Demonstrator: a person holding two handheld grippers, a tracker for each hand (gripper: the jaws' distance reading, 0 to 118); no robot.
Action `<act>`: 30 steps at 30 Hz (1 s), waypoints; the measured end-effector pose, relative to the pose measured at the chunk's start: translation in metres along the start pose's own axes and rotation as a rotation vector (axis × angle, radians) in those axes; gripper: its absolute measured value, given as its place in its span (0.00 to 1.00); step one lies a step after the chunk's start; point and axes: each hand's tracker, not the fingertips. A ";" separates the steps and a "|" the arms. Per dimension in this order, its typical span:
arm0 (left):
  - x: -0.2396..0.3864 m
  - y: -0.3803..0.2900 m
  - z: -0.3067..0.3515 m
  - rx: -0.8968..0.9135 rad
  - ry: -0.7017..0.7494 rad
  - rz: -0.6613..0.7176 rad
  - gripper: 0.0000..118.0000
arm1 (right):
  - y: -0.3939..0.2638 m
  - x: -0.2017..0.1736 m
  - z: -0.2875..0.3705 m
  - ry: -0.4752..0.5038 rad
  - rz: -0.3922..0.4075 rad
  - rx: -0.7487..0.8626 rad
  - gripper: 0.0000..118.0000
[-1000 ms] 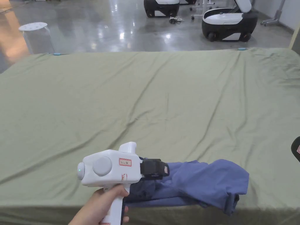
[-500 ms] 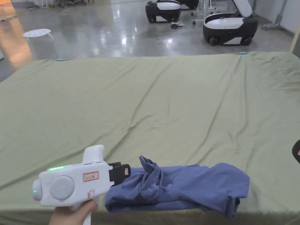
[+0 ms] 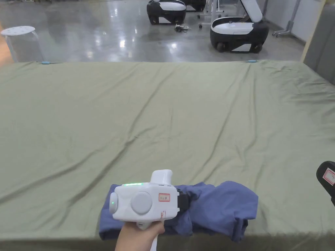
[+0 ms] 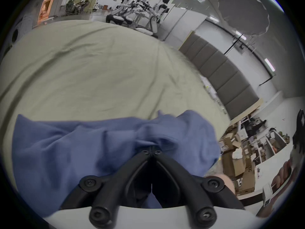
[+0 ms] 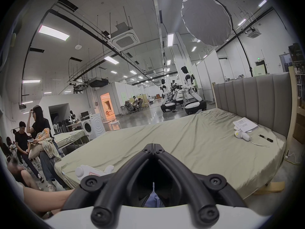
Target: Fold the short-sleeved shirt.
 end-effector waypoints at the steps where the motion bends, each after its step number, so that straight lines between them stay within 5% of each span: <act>1: 0.002 0.001 -0.001 0.015 -0.013 -0.029 0.00 | 0.000 0.000 0.001 0.002 -0.002 0.001 0.00; 8: -0.020 0.007 0.095 0.190 -0.114 0.054 0.00 | 0.002 -0.005 -0.004 0.021 0.023 -0.009 0.00; 12: -0.031 -0.015 0.217 0.376 -0.015 -0.055 0.00 | 0.000 -0.016 -0.007 0.017 0.090 0.001 0.00; 16: -0.079 -0.016 0.234 0.282 0.141 0.076 0.00 | -0.006 -0.023 -0.016 0.059 0.078 -0.022 0.00; 17: -0.093 -0.013 0.230 0.223 0.112 0.119 0.03 | -0.007 -0.024 -0.020 0.081 0.068 -0.034 0.00; 20: -0.135 -0.006 0.203 0.121 -0.095 0.242 0.85 | -0.006 -0.031 -0.020 0.093 0.072 -0.031 0.00; 21: -0.144 -0.007 0.193 0.093 -0.109 0.263 0.98 | -0.005 -0.032 -0.019 0.104 0.070 -0.026 0.00; 30: -0.179 -0.020 0.130 0.043 -0.109 0.317 0.98 | 0.006 -0.038 -0.021 0.095 0.089 -0.011 0.00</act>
